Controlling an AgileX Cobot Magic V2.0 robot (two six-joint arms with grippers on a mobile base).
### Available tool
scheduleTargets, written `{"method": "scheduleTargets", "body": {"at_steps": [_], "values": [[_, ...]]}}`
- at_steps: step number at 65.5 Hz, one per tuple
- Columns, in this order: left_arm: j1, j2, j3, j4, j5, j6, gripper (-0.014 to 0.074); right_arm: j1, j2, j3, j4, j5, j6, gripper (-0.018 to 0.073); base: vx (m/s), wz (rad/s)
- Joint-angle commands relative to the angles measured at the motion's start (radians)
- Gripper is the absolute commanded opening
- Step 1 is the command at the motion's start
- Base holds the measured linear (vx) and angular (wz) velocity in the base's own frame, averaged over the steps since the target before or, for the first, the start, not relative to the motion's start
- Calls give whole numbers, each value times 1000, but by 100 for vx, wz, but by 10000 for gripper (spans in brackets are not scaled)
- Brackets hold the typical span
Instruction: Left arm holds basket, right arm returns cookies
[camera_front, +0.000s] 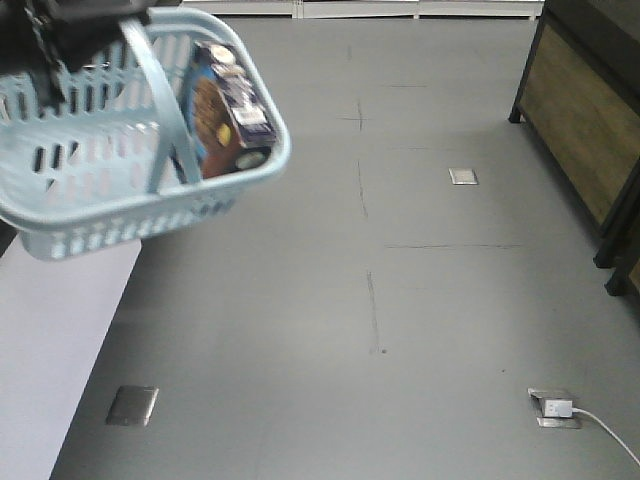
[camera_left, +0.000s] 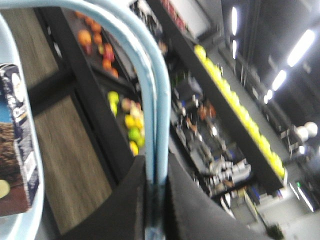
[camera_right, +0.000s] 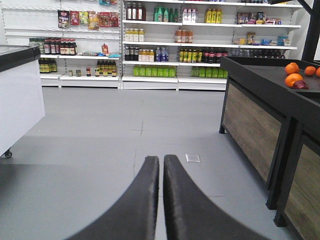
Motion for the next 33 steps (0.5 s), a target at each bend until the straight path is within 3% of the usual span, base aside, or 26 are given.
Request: {"method": "scheduleTargets", "body": {"at_steps": [1,15,33], "values": [[-97,-75,88,-158,-59,93,-3,0,-14,17,-3,-73,-6,-9,0,0],[-285,-84,314,-158,-128,208,-3,0,-14,17,-3,-73,-6,-9,0,0],[-432,-84,426,-158,-138,270,-3,0,-14,17,-3,-73,-6,-9,0,0]]}}
